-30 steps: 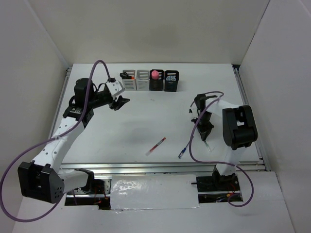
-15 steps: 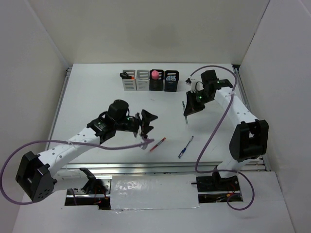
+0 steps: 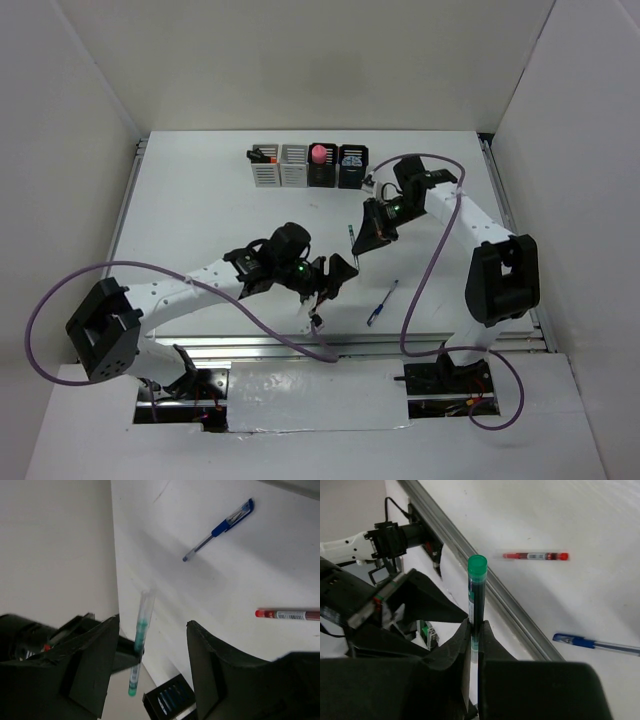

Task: Sort the stationery into containers
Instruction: Pick up the pen from the center of the board.

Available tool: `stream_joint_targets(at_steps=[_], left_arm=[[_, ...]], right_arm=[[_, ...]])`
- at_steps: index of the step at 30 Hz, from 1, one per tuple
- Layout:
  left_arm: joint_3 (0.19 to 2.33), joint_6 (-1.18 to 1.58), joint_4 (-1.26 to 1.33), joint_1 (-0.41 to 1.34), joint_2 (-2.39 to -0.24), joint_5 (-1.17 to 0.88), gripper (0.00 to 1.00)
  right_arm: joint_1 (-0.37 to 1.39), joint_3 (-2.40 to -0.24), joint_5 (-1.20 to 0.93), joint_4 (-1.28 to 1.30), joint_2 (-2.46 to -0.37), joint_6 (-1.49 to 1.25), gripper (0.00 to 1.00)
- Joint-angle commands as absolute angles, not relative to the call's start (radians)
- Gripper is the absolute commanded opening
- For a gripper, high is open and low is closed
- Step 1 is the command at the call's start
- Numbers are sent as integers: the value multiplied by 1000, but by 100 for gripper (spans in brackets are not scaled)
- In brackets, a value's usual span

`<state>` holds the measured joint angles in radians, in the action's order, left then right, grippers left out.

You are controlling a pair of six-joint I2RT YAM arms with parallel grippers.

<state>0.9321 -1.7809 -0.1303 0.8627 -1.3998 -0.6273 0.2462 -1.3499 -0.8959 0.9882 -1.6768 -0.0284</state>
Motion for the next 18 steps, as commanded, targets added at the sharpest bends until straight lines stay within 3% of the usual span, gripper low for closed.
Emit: stream_joint_targets(at_steps=[1, 10, 13, 15, 16, 18], left_arm=[[979, -1905, -149, 894, -1442, -629, 69], [1032, -1985, -193, 917, -1526, -562, 60], [1035, -1990, -192, 930, -1540, -532, 46], [1032, -1982, -177, 937, -1542, -517, 31], [1020, -1961, -163, 937, -1537, -514, 13], [997, -1974, -131, 945, -1513, -512, 2]], right_arm=[[273, -1347, -957, 999, -1684, -64, 0], [324, -1356, -936, 1005, -1700, -72, 0], [347, -1367, -924, 1006, -1701, -63, 0], [357, -1373, -923, 1017, -1706, -57, 0], [359, -1377, -922, 1020, -1709, -45, 0], [360, -1387, -916, 1026, -1721, -32, 12]])
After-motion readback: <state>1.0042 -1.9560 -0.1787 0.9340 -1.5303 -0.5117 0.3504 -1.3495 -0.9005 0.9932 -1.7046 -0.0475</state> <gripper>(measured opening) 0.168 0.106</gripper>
